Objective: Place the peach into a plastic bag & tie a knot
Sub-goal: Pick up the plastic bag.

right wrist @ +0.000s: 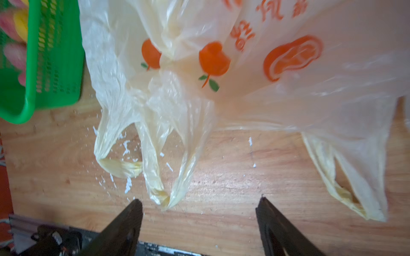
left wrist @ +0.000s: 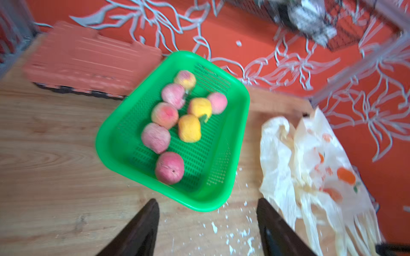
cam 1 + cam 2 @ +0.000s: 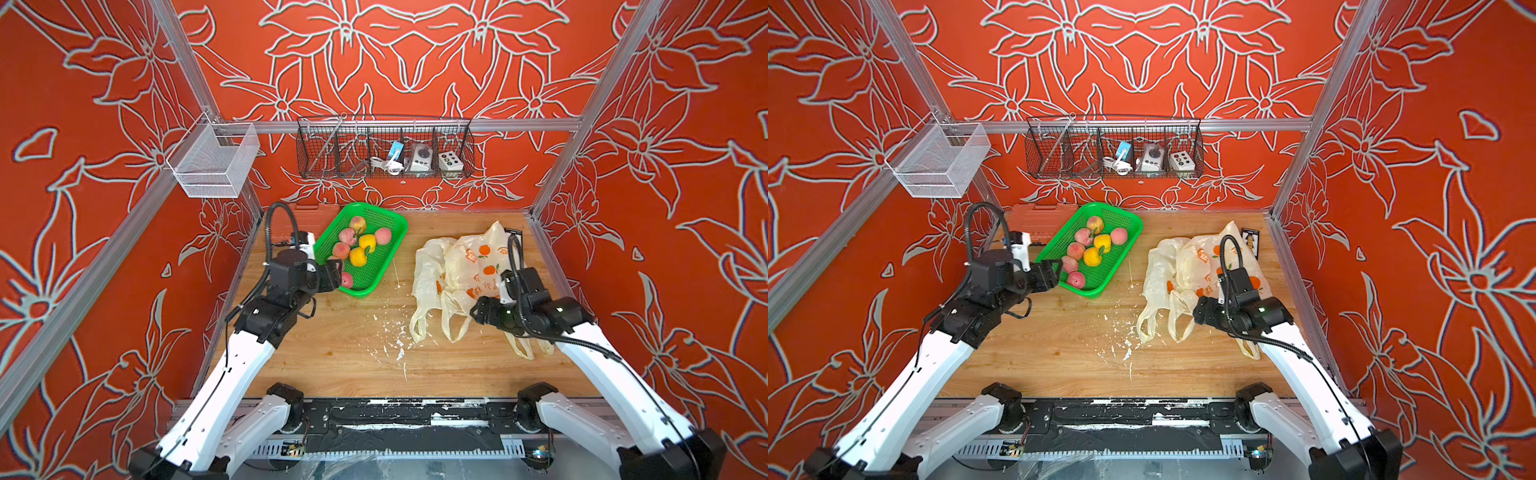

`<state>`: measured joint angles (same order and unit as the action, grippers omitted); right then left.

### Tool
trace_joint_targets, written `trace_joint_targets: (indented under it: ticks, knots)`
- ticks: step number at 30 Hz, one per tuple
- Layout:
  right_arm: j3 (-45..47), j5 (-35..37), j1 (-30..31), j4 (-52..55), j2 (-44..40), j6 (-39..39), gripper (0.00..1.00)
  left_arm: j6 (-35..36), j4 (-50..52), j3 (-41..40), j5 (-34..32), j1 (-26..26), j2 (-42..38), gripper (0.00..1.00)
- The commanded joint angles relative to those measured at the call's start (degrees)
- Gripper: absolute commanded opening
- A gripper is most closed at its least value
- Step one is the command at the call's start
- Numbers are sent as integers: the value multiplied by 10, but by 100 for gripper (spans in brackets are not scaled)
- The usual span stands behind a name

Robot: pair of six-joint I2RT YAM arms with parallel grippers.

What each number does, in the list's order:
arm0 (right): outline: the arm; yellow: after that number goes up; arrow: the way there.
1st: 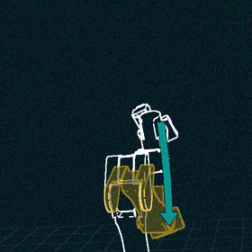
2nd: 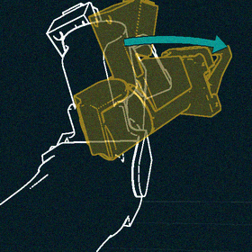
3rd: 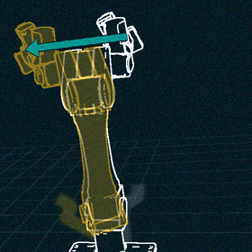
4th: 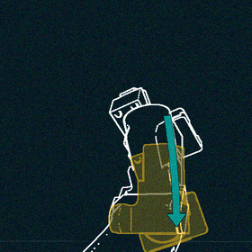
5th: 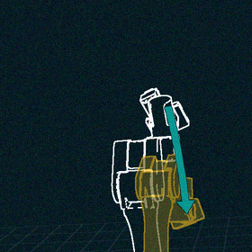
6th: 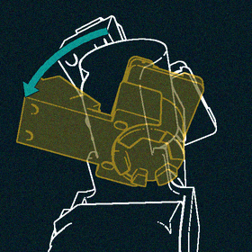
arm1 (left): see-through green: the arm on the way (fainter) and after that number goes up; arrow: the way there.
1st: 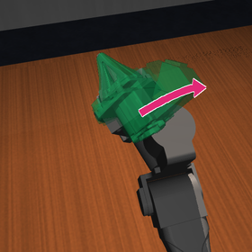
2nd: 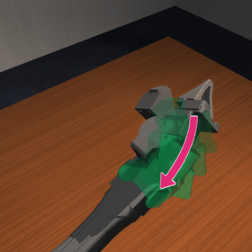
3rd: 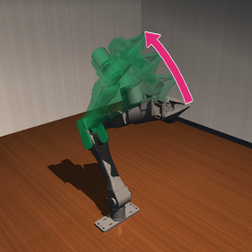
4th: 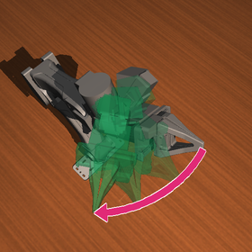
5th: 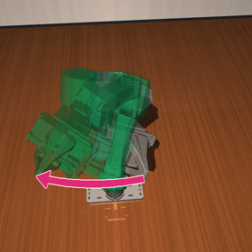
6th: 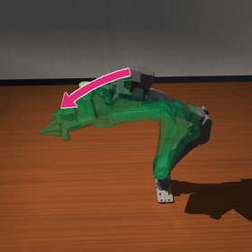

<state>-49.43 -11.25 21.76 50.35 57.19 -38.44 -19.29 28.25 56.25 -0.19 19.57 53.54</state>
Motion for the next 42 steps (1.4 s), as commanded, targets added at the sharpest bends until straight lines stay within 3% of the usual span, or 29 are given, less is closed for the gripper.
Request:
trace_joint_targets:
  ticks: [1,3,8,13,17,24,28,32,37,42]
  knots:
    - [-5,-24,11,-33,45,-56,82,46,78,24,20,65,4,70]
    - [-2,-18,13,-59,78,-72,77,55,74,22,45,101,7,69]
    - [-1,-40,13,-113,128,-85,46,80,58,13,65,194,25,65]
    - [-15,-44,13,-114,150,-75,25,92,23,-5,109,241,49,66]
    - [-47,-71,13,-104,156,-68,0,122,-27,-21,116,284,59,70]
    - [-220,-132,13,-4,142,-43,0,157,-120,24,126,313,138,86]
    - [-288,-167,13,20,153,-48,0,203,-143,86,87,314,191,93]
    - [-330,-203,13,12,165,-67,0,244,-165,141,64,314,249,93]
    - [-352,-248,10,-9,178,-86,0,286,-211,176,-24,313,313,86]
    - [-367,-297,5,-39,190,-114,0,344,-250,181,-31,313,340,78]
